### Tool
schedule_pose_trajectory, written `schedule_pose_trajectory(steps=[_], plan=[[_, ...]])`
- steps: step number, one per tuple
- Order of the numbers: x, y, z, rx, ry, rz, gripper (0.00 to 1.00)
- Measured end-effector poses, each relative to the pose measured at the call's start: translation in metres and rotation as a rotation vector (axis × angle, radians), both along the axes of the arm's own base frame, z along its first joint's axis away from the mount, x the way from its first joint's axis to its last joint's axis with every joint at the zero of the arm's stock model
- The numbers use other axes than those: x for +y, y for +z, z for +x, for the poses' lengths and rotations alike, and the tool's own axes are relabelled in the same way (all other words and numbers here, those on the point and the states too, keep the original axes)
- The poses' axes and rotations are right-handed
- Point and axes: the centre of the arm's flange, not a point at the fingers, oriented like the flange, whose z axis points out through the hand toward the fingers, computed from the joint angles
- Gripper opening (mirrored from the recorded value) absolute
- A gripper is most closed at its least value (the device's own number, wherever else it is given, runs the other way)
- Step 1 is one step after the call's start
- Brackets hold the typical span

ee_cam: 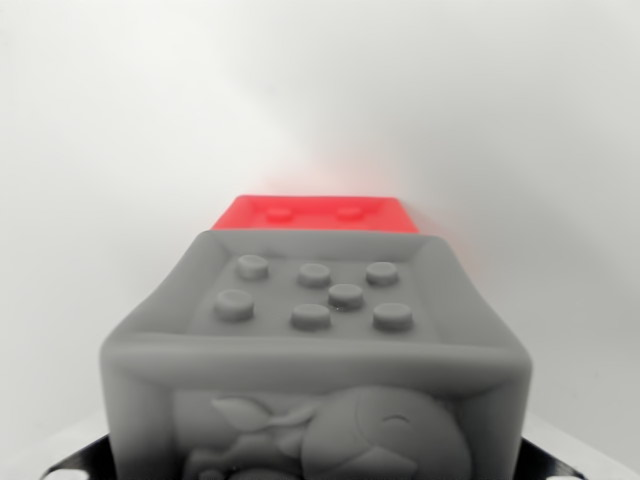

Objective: Destack cube

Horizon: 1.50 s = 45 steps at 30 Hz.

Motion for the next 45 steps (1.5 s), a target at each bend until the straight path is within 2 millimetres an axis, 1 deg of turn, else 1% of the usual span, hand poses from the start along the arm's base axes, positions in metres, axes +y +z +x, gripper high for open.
schedule_pose_trajectory(steps=[8,16,35,37,45], plan=[[0.0,0.012,0.0,-0.002,0.001,-0.002,0.0],[0.0,0.03,0.001,-0.003,0.001,-0.003,0.0],[0.0,0.084,0.0,-0.009,-0.001,-0.005,0.0],[0.0,0.085,-0.002,-0.008,-0.011,-0.004,0.0],[-0.004,0.079,-0.018,0.003,-0.067,-0.005,0.0]])
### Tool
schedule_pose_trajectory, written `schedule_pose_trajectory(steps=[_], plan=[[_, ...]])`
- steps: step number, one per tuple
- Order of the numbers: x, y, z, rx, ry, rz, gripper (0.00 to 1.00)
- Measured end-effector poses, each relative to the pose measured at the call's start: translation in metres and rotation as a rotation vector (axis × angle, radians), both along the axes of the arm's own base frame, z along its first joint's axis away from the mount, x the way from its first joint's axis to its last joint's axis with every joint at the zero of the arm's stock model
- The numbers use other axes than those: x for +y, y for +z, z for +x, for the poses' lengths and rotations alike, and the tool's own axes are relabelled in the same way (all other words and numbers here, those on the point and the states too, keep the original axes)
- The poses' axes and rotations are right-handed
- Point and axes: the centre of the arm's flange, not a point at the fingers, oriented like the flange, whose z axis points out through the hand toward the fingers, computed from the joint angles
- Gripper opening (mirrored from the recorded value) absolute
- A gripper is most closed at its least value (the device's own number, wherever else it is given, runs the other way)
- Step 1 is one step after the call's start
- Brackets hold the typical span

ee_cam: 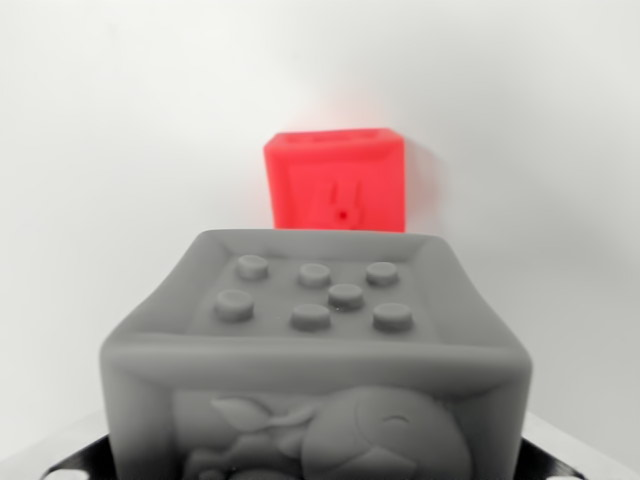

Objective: Destack cube

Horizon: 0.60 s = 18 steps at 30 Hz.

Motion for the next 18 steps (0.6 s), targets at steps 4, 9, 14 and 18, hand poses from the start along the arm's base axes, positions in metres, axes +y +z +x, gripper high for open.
schedule_pose_trajectory(steps=[4,9,14,18], plan=[[-0.001,0.0,-0.007,-0.002,-0.028,0.0,0.0],[-0.003,-0.001,-0.016,-0.002,-0.065,-0.001,0.0],[-0.005,-0.003,-0.025,-0.002,-0.102,-0.001,0.0],[-0.007,-0.004,-0.032,-0.002,-0.129,-0.001,0.0]])
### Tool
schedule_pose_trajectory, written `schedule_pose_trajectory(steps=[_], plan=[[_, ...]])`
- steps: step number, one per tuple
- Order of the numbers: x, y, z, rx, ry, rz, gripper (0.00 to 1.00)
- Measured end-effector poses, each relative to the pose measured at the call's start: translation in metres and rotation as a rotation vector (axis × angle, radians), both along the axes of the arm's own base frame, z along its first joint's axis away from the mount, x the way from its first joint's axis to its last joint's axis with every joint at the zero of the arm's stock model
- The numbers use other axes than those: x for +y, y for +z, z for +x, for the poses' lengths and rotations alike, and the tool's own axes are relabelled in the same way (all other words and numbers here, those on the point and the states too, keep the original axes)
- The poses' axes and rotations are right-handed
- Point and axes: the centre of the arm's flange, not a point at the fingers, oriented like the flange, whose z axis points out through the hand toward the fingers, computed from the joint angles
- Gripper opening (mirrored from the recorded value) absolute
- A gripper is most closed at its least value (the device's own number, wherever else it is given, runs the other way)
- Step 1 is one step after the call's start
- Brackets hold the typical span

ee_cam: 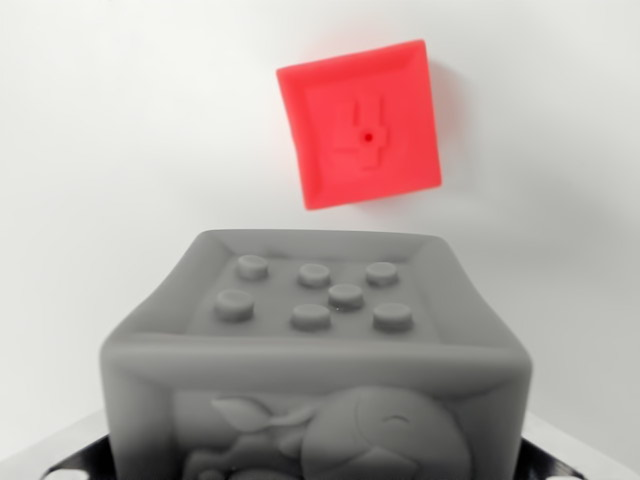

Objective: Destack cube

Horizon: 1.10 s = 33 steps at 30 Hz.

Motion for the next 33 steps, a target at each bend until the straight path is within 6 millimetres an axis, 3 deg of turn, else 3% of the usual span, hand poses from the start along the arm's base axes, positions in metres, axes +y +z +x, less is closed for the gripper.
schedule_pose_trajectory(steps=[33], plan=[[-0.014,-0.009,-0.064,0.001,-0.258,-0.001,0.0]])
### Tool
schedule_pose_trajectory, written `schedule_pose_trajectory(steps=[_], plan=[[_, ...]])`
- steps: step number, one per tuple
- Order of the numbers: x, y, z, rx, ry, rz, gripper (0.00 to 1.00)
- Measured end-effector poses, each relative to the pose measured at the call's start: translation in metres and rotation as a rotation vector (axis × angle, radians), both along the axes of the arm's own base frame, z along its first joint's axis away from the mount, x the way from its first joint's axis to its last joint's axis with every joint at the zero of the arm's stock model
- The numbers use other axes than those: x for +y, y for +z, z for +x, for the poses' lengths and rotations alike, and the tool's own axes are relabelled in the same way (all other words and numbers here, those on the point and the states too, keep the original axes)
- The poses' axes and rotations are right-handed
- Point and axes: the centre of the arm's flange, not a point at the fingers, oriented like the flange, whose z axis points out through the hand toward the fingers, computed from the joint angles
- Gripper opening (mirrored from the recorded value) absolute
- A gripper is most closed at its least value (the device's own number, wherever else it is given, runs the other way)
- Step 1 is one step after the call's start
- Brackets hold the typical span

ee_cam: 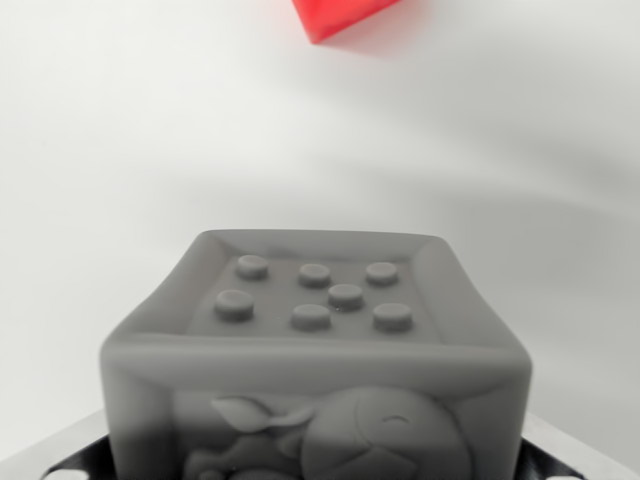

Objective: Destack cube

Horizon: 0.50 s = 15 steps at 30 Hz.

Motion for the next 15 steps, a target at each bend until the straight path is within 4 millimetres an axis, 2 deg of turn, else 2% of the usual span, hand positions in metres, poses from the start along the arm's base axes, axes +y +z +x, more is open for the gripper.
schedule_pose_trajectory(steps=[11,15], plan=[[-0.004,-0.003,-0.018,-0.001,-0.07,-0.001,0.0],[-0.004,-0.012,-0.018,-0.005,-0.075,0.001,0.0]])
